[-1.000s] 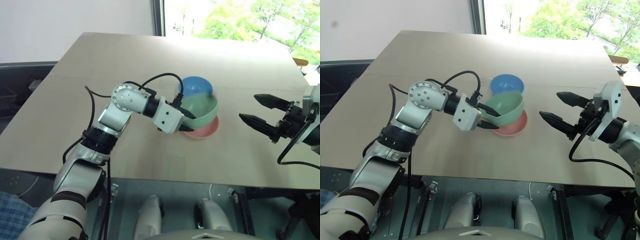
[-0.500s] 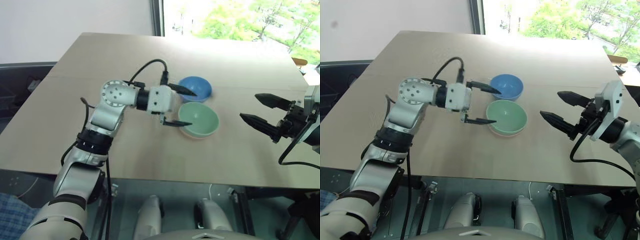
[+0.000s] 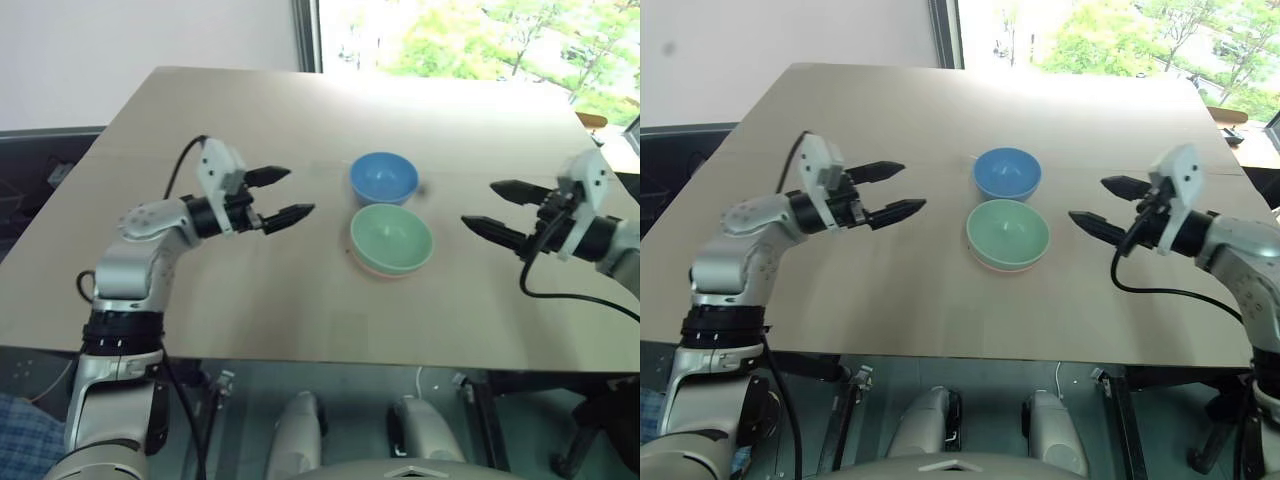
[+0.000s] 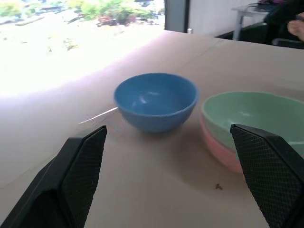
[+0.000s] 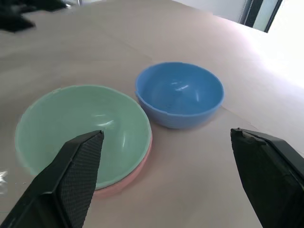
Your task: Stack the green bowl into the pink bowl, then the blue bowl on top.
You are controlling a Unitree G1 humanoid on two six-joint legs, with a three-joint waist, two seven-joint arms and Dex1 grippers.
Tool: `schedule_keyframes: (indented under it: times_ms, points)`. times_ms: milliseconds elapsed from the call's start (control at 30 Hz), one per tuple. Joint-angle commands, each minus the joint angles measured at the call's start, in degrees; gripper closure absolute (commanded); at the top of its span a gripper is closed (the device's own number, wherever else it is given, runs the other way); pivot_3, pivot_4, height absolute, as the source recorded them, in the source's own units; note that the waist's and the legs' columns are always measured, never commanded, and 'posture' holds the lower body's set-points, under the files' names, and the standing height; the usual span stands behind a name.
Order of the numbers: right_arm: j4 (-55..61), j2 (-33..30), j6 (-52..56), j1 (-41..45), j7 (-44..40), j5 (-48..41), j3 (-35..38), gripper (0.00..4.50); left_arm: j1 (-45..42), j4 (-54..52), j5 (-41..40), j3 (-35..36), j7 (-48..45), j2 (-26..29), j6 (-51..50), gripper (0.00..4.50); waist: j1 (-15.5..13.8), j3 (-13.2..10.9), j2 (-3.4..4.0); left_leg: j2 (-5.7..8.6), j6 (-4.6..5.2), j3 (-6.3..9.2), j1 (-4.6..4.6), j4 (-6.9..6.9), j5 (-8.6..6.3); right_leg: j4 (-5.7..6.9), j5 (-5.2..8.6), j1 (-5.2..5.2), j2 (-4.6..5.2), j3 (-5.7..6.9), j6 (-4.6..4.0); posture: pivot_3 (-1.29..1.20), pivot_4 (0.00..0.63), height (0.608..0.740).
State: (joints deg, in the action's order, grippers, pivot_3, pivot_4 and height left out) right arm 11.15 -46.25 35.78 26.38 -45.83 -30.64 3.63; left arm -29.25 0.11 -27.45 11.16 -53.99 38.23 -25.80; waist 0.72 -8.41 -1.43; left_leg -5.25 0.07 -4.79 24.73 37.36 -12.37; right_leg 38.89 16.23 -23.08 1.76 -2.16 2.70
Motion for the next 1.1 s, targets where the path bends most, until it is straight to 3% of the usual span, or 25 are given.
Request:
schedule_keyframes:
  times_ms: [33, 233, 400, 700, 1100]
  points:
    - [-5.81, 0.55, -3.12, 6.68, -1.67, 5.80, -4.89, 0.00, 2.59, -5.56, -2.50, 3.80, 2.01, 1.74, -2.47, 0.09, 0.06, -0.01, 0.02, 0.00, 0.00, -0.01, -0.01, -0.01, 0.00, 0.00, 0.00, -0.01, 0.00, 0.00, 0.00, 0.00, 0.150, 0.740]
    - [-18.96, 6.93, -5.54, 20.15, -4.36, 13.73, -13.91, 0.00, 8.64, -11.88, -4.43, 6.42, 4.79, 2.51, -5.07, 0.09, 0.09, -0.09, 0.13, -0.04, -0.01, -0.13, 0.02, -0.06, 0.00, 0.05, -0.01, -0.13, -0.02, -0.09, -0.02, 0.00, 0.150, 0.740]
    - [-26.53, 13.65, -6.70, 27.12, -4.30, 18.11, -16.84, 0.00, 10.93, -14.81, -5.63, 7.05, 6.69, 2.67, -6.05, 0.09, -0.23, -0.11, 0.14, -0.04, -0.01, -0.18, 0.11, -0.08, 0.00, 0.05, -0.01, -0.24, 0.00, -0.11, -0.02, 0.00, 0.150, 0.740]
    - [-35.92, 22.86, -8.09, 32.35, -0.70, 24.15, -18.28, 0.00, 12.27, -16.54, -6.42, 7.18, 8.08, 2.72, -6.43, 0.09, 0.07, -0.13, 0.17, -0.04, -0.01, -0.23, 0.13, -0.10, 0.00, 0.09, -0.01, -0.29, 0.00, -0.13, -0.03, 0.00, 0.150, 0.740]
    - [-45.93, 28.53, -11.39, 35.03, 2.55, 31.21, -19.69, 0.00, 10.30, -16.15, -9.42, 7.09, 7.78, 2.81, -7.11, 0.09, 0.20, -0.13, 0.18, -0.04, -0.02, -0.27, 0.13, -0.16, 0.00, 0.09, -0.01, -0.32, 0.00, -0.15, -0.03, 0.00, 0.150, 0.740]
